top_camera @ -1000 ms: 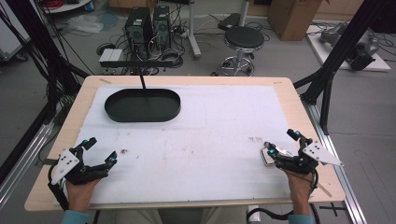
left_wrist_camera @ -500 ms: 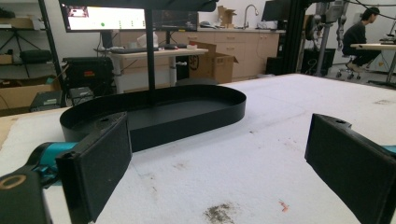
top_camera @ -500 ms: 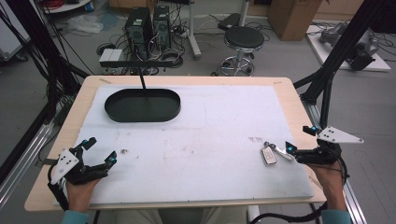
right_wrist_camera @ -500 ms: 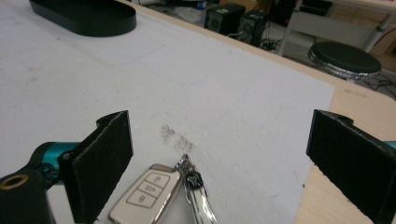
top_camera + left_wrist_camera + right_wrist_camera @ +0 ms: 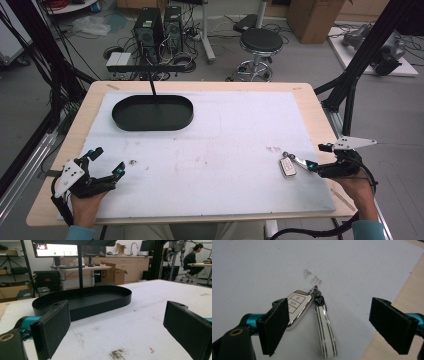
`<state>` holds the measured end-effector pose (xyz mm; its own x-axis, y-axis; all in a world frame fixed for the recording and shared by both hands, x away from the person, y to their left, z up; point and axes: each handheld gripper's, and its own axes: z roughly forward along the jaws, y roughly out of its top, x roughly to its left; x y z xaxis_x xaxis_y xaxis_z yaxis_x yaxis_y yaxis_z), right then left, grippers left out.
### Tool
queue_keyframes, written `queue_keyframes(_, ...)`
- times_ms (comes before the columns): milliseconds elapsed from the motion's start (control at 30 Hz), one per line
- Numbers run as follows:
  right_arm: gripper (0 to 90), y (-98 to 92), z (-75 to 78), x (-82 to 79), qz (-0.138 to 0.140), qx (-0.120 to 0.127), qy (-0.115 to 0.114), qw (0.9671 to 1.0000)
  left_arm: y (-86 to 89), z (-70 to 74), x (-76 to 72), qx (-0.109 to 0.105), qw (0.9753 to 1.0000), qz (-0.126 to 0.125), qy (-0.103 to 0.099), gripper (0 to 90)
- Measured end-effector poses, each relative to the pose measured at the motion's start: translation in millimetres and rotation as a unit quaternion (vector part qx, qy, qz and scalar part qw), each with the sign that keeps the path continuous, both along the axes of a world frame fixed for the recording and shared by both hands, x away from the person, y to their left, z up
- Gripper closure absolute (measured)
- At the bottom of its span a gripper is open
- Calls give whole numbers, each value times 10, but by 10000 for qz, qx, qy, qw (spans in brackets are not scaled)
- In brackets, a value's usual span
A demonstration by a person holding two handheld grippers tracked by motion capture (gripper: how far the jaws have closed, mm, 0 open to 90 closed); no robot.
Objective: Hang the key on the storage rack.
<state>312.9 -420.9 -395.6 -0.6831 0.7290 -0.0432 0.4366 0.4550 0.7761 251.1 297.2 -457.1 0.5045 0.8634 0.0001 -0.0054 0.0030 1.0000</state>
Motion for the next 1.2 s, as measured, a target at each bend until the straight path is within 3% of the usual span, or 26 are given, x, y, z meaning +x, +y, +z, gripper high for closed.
queue_keyframes(67, 176, -7, -4, 13, 21, -19, 13, 10000, 0, 0, 0, -3, 10000, 1, 2, 77)
queue_keyframes(200, 250, -29, -20, 55, 172, -307, 243, 9991, 2, 0, 2, -2, 10000, -2, 0, 77)
queue_keyframes(467, 369, -91, -108, 68, 220, -584, 580, 9964, 1, 0, 2, 1, 10000, 4, 2, 77)
queue_keyframes(967, 540, -99, -228, 107, 407, -811, 848, 9923, -1, 0, 0, 16, 10000, 2, -2, 78)
queue_keyframes(1200, 625, -74, -243, 131, 472, -1004, 993, 9889, -1, 0, 0, 3, 10000, 10, 1, 78)
